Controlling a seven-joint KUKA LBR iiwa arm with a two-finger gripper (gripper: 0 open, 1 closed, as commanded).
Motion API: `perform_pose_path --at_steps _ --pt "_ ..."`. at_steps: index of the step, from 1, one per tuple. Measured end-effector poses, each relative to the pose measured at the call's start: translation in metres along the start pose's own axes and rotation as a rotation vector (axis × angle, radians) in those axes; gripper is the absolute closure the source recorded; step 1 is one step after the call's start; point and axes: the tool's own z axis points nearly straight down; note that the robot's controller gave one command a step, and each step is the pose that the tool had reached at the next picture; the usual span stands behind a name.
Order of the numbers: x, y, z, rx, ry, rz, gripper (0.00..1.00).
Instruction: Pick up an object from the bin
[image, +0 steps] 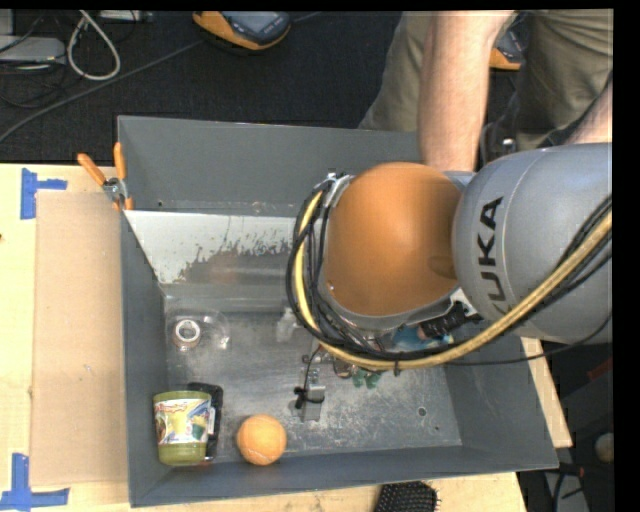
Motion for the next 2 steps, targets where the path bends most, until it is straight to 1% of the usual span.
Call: perform_pose_path --at_steps 1,2 --pt "0.014 0.024 0.049 0.0 0.002 -0.06 0.0" --pt "-0.014 0.029 0.045 -0.001 0.0 -0.051 0.0"
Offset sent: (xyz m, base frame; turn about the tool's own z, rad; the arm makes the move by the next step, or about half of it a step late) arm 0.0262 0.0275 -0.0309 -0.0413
